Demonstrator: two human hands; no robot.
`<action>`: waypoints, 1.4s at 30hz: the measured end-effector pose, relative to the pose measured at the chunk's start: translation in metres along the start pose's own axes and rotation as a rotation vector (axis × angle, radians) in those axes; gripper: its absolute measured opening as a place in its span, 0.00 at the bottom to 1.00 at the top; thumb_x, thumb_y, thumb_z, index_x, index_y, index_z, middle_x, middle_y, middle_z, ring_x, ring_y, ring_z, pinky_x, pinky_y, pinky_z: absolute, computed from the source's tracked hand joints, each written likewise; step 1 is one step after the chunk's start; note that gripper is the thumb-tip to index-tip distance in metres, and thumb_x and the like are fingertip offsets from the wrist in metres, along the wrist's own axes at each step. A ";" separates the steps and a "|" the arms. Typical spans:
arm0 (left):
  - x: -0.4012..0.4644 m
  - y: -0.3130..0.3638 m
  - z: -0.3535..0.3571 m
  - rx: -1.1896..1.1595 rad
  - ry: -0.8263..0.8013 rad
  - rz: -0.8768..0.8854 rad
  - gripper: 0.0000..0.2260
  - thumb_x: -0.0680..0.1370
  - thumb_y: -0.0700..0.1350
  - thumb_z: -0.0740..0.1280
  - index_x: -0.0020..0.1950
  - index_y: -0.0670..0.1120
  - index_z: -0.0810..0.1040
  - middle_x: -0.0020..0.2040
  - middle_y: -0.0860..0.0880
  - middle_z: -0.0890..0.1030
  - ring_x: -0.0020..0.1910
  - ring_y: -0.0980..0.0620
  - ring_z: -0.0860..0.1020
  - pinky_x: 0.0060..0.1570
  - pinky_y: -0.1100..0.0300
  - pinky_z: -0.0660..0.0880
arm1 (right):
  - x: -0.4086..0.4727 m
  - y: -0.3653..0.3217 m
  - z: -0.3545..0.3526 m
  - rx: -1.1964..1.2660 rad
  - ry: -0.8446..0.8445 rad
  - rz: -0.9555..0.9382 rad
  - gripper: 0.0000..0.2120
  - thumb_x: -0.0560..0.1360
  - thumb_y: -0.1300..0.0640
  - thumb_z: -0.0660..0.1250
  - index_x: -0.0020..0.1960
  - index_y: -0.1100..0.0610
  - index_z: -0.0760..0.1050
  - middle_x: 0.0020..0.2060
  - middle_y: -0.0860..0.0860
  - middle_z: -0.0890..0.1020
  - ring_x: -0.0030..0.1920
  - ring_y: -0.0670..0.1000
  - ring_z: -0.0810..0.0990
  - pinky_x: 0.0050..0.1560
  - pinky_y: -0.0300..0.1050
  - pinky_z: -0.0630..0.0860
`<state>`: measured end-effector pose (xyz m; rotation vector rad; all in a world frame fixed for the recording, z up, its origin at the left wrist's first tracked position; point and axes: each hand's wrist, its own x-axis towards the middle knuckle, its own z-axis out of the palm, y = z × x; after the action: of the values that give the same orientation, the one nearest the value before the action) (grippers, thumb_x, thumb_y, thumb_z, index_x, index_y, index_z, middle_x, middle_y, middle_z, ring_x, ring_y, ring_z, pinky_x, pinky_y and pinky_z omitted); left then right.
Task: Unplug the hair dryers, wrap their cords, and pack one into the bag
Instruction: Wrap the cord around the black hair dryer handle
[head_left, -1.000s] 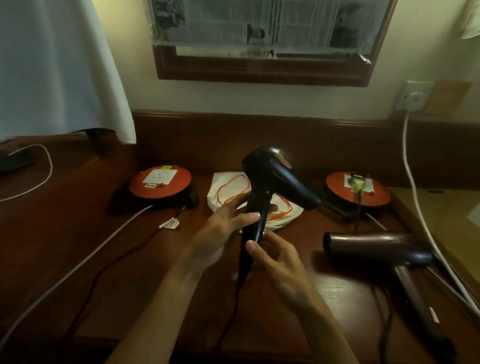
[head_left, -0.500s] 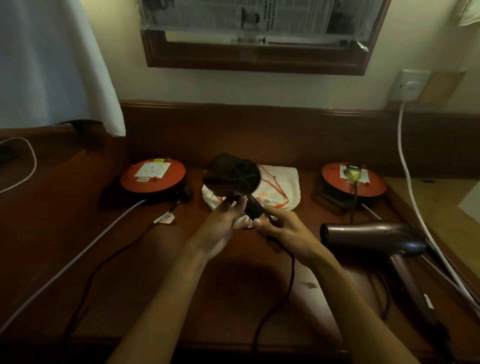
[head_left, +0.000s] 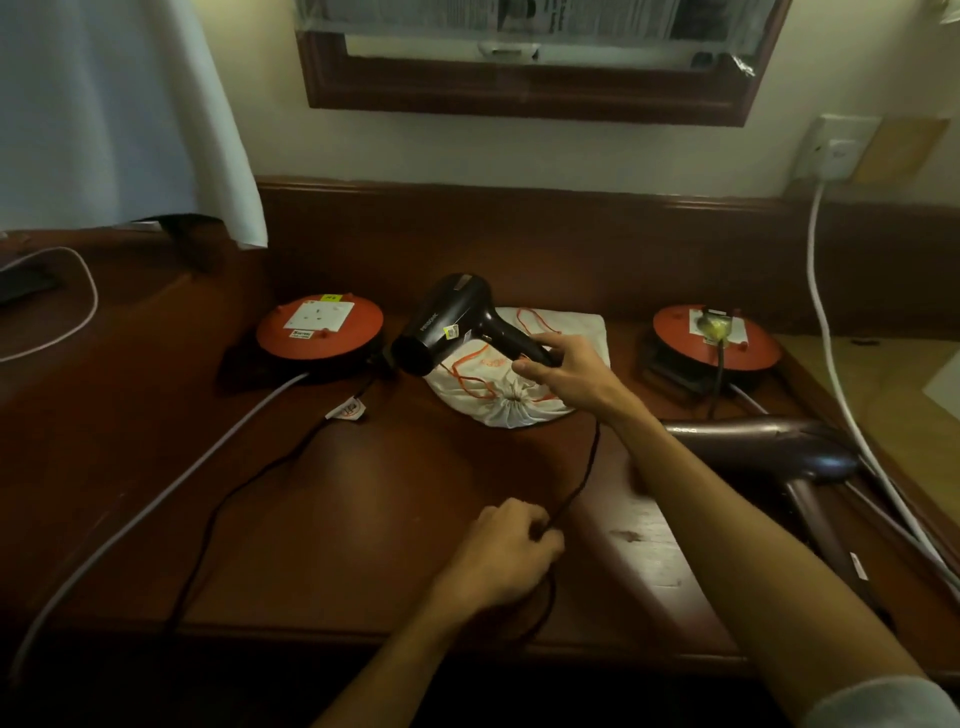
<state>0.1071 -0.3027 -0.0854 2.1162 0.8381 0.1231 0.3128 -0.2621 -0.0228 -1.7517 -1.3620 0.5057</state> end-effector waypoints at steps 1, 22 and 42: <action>0.002 -0.001 -0.008 -0.182 -0.043 -0.043 0.13 0.81 0.50 0.64 0.42 0.44 0.76 0.36 0.48 0.82 0.35 0.45 0.82 0.38 0.55 0.75 | 0.001 0.000 -0.002 -0.013 0.009 -0.018 0.16 0.77 0.56 0.73 0.64 0.56 0.79 0.45 0.49 0.84 0.43 0.49 0.85 0.50 0.50 0.83; 0.033 0.061 -0.160 0.933 0.023 0.248 0.24 0.73 0.55 0.71 0.68 0.56 0.73 0.67 0.53 0.73 0.69 0.51 0.67 0.72 0.50 0.56 | -0.057 0.002 -0.002 0.083 -0.501 0.053 0.15 0.75 0.37 0.70 0.58 0.42 0.81 0.46 0.55 0.84 0.40 0.56 0.80 0.40 0.47 0.75; 0.085 0.007 -0.128 0.844 -0.091 0.355 0.18 0.75 0.59 0.72 0.62 0.53 0.79 0.47 0.56 0.72 0.54 0.50 0.75 0.53 0.51 0.74 | -0.052 0.030 0.003 0.015 -0.564 0.175 0.22 0.73 0.54 0.72 0.66 0.43 0.77 0.42 0.60 0.82 0.34 0.60 0.81 0.34 0.55 0.82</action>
<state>0.1295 -0.1683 -0.0144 3.0240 0.4808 -0.1763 0.3112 -0.3115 -0.0575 -1.7977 -1.5736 1.1710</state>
